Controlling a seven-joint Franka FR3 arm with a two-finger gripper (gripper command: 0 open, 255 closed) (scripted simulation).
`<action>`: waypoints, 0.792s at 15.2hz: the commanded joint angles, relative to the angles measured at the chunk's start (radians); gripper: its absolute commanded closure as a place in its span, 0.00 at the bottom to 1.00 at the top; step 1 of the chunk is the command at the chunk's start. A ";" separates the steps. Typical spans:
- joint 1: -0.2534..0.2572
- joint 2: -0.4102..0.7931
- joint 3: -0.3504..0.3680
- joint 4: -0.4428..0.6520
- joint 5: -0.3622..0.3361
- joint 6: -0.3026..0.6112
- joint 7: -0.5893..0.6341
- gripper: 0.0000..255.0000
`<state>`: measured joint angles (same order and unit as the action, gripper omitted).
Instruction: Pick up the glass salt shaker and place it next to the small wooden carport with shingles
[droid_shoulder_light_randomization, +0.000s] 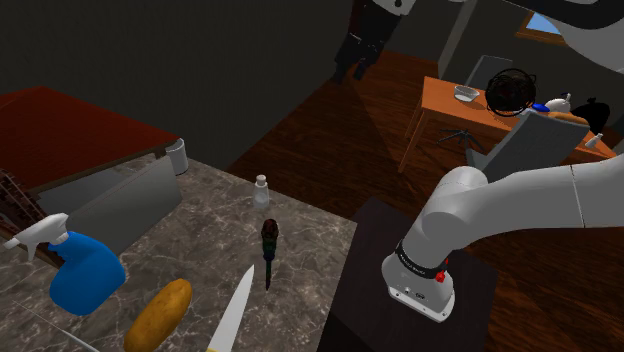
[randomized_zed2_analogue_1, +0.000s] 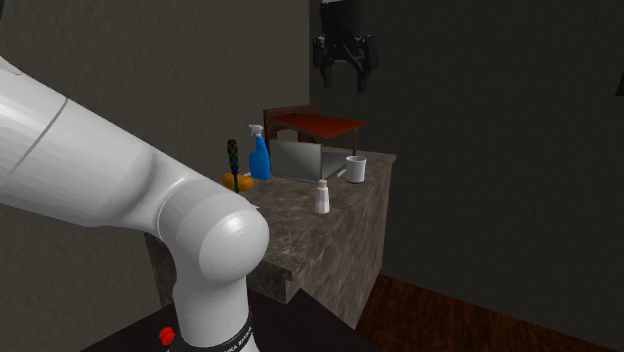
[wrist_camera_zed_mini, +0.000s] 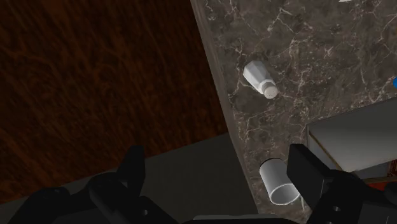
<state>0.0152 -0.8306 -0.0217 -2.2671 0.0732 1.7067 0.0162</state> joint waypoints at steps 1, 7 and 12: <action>0.000 0.000 0.000 0.000 0.000 0.000 0.000 0.00; 0.000 0.048 0.121 -0.121 0.019 0.162 0.127 0.00; -0.003 0.133 0.225 -0.184 0.026 0.300 0.240 0.00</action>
<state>0.0131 -0.7204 0.1798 -2.4466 0.0982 1.9792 0.2294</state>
